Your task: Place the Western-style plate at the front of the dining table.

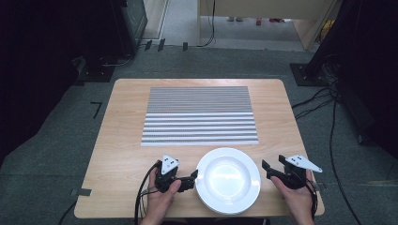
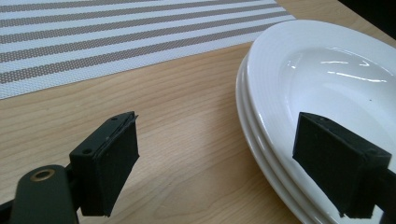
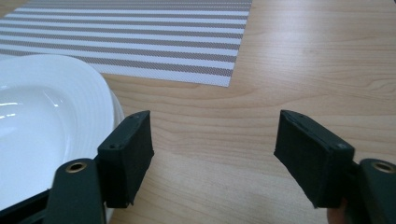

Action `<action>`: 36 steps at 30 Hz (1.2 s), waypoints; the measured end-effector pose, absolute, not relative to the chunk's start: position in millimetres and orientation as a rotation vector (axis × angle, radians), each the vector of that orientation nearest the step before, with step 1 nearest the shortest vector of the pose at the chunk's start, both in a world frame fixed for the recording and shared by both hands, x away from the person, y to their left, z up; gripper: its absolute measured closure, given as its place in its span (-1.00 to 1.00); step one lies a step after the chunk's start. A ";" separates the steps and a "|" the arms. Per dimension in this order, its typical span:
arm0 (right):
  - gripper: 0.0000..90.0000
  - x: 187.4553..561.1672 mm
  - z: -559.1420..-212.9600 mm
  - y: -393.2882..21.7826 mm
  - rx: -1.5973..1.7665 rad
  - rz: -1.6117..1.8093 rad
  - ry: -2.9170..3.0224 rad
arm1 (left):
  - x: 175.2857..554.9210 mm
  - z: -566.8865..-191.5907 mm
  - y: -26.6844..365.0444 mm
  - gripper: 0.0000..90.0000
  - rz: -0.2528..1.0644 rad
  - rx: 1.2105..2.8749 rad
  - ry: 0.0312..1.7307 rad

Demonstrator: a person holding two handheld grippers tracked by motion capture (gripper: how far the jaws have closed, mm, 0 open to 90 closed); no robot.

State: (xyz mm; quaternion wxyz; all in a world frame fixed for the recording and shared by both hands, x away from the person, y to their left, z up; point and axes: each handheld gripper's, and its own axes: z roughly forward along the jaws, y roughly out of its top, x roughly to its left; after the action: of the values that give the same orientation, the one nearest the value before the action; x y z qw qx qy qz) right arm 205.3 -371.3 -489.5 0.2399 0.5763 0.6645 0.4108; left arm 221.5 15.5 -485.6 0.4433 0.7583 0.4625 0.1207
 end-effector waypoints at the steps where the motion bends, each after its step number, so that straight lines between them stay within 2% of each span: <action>1: -0.30 205.1 -489.0 -370.6 1.579 1.133 1.817 | 221.5 -485.6 15.5 -0.68 0.299 1.881 1.147; 2: -0.24 204.8 -488.6 -369.8 1.580 1.144 1.819 | 220.3 -484.5 14.8 -0.68 0.258 1.861 1.137; 7: 0.21 202.5 -485.0 -367.3 1.552 1.215 1.832 | 215.7 -482.5 8.1 -0.68 0.239 1.873 1.097; 16: 0.27 201.1 -484.8 -357.0 1.532 1.303 1.886 | 211.6 -485.9 0.8 -0.63 0.206 1.893 1.071; 18: 0.28 201.3 -485.0 -356.3 1.522 1.313 1.889 | 210.4 -486.1 0.2 -0.50 0.202 1.892 1.061; 24: 0.34 201.6 -485.6 -354.5 1.554 1.345 1.955 | 207.9 -487.6 -2.9 -0.28 0.184 1.896 1.037; 33: 0.77 201.7 -488.6 -354.0 1.617 1.409 1.967 | 204.9 -494.6 -9.1 -0.12 0.189 1.944 1.045; 36: 0.79 201.8 -489.5 -353.6 1.622 1.422 1.973 | 204.4 -495.3 -9.2 -0.07 0.172 1.938 1.053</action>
State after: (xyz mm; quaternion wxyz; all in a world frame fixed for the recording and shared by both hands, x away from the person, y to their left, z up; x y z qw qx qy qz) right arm 201.8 -353.6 -489.5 0.1089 0.5516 0.6709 0.4836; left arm 204.4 -9.2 -495.3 0.4481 0.7832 0.4255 0.0693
